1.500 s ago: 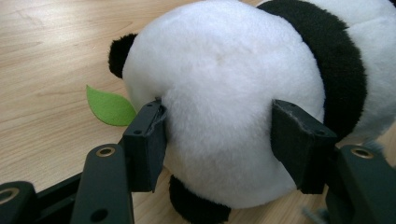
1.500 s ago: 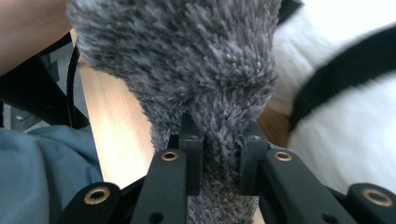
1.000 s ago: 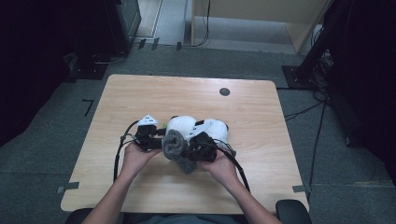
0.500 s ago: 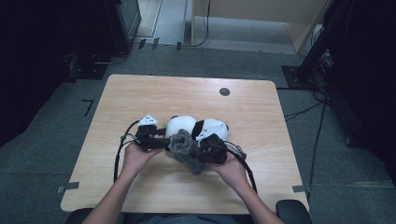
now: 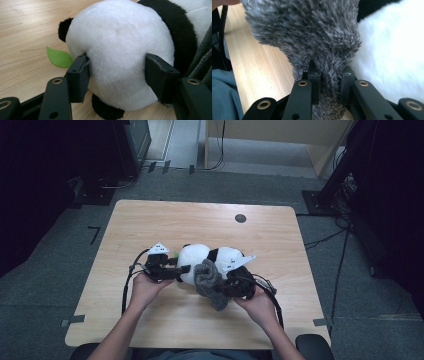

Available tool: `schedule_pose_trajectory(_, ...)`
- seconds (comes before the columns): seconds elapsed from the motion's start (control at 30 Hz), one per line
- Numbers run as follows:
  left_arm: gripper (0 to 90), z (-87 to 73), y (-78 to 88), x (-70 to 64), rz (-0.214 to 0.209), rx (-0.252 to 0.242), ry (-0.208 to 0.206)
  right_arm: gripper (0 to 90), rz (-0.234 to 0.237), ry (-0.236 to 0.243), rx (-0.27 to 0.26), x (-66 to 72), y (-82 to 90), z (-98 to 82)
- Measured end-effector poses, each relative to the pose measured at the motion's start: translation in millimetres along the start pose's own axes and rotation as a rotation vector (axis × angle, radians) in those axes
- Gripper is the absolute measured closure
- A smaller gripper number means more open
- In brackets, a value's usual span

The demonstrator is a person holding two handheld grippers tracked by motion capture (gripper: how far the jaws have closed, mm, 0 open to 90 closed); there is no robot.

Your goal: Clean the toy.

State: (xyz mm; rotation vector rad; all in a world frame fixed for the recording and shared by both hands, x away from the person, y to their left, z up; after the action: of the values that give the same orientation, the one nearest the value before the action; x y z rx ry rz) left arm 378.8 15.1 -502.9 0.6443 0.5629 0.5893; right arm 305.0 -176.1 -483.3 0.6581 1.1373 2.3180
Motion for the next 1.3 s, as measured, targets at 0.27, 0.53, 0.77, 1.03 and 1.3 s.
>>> schedule_pose_trajectory(0.27, 40.7, 0.4, -1.6, 0.6, -0.009, -0.002, -0.001, 77.5, 0.007, -0.032, 0.003, -10.3, 10.1, -12.2)
schedule_pose_trajectory(0.53, 42.1, -0.7, -2.6, 0.0, -0.016, 0.004, 0.000, 77.2, -0.019, -0.085, 0.002, -28.0, 26.6, -28.1)
schedule_pose_trajectory(0.77, 42.8, -1.6, -3.1, 0.0, -0.015, 0.004, -0.002, 77.3, -0.048, -0.133, -0.016, -44.8, 37.9, -35.6)
schedule_pose_trajectory(1.03, 42.8, -2.5, -3.1, 1.2, -0.014, 0.005, -0.002, 77.3, -0.087, -0.173, -0.074, -58.1, 55.6, -37.8)
schedule_pose_trajectory(1.3, 42.8, -2.8, -3.2, 1.4, -0.016, 0.004, 0.001, 77.3, -0.157, -0.244, -0.110, -77.5, 65.3, -41.2)
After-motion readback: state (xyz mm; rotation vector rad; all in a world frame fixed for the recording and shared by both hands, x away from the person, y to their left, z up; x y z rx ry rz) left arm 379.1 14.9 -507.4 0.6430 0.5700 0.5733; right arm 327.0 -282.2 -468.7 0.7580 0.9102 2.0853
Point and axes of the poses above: each handheld gripper's, and its own axes: y roughly backward along the jaws, z roughly out of its top, x roughly to its left, the point moved 7 cm from there along -y, roughly forward along the jaws, and after that the axes turned 8 degrees about x, right-handed, at the moved point
